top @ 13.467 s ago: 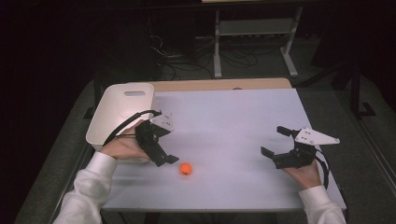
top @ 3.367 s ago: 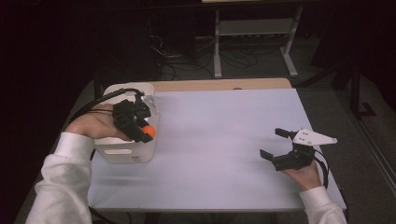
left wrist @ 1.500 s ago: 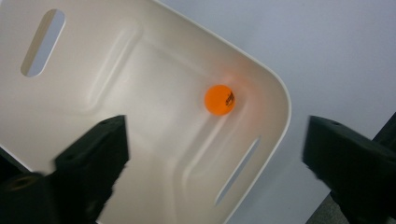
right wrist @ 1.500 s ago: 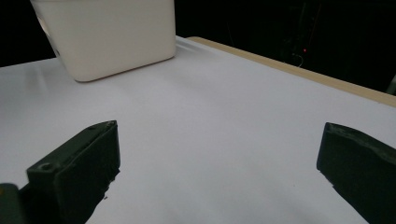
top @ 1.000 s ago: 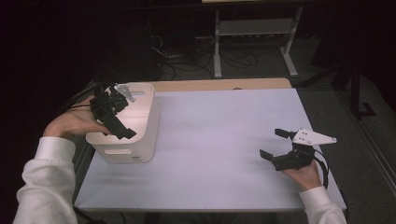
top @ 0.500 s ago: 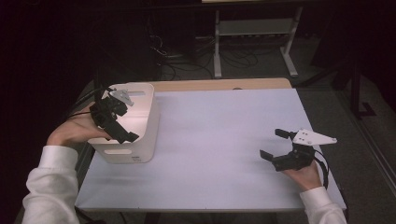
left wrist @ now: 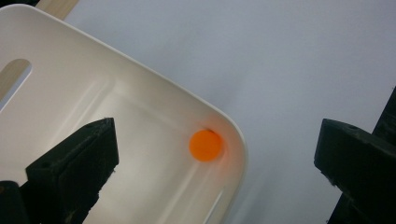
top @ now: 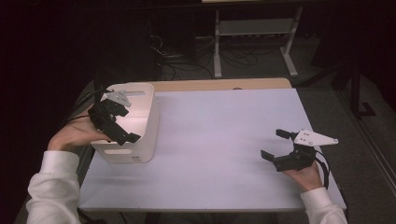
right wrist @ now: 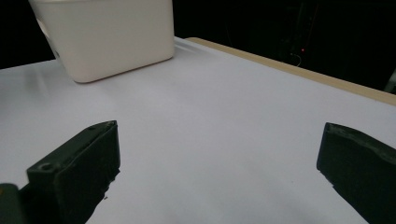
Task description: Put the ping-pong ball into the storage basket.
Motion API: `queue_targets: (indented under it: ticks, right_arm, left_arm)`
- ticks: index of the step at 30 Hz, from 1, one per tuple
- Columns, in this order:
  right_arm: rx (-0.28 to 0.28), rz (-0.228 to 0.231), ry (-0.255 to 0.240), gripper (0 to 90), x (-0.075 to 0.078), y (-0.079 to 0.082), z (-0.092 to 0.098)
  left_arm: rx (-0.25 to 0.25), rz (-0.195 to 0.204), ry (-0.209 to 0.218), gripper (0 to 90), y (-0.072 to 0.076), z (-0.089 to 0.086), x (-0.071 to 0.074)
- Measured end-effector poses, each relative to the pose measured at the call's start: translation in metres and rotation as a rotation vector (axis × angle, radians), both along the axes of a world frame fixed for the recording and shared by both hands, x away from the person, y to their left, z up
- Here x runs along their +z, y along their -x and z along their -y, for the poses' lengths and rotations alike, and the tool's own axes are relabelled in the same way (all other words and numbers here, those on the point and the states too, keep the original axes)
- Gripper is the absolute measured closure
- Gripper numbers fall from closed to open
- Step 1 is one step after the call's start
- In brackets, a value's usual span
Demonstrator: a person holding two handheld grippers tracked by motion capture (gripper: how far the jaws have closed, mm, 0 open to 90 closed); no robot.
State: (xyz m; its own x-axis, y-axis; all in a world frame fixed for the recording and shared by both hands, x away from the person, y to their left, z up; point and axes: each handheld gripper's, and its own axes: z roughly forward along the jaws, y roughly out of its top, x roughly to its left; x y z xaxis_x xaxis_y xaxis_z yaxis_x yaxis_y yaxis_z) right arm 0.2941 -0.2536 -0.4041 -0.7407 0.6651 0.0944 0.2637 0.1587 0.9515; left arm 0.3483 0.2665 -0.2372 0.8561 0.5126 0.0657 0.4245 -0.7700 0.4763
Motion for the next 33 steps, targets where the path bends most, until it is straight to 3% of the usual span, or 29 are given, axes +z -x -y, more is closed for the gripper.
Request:
queue_targets:
  ticks: [9, 12, 13, 19, 33]
  right_arm:
    - [0.001, -0.006, 0.001, 0.0, 0.000, 0.000, 0.000]
    - [0.002, -0.006, 0.002, 0.0, -0.001, 0.000, 0.000]
    - [0.002, -0.007, 0.002, 0.0, 0.000, 0.000, 0.000]
    - [0.001, -0.004, 0.001, 0.0, -0.001, 0.000, 0.000]
    - [0.001, -0.006, 0.005, 0.0, -0.001, 0.000, 0.000]
  left_arm:
    - [-0.007, 0.009, 0.064, 0.0, 0.004, -0.007, -0.004]
    - [-0.002, 0.022, 0.083, 0.0, 0.005, -0.009, -0.006]
    - [-0.001, 0.031, 0.107, 0.0, 0.008, -0.011, -0.007]
    - [-0.001, 0.052, 0.137, 0.0, 0.012, -0.015, -0.010]
    - [0.065, 0.123, 0.257, 0.0, 0.022, -0.026, -0.024]
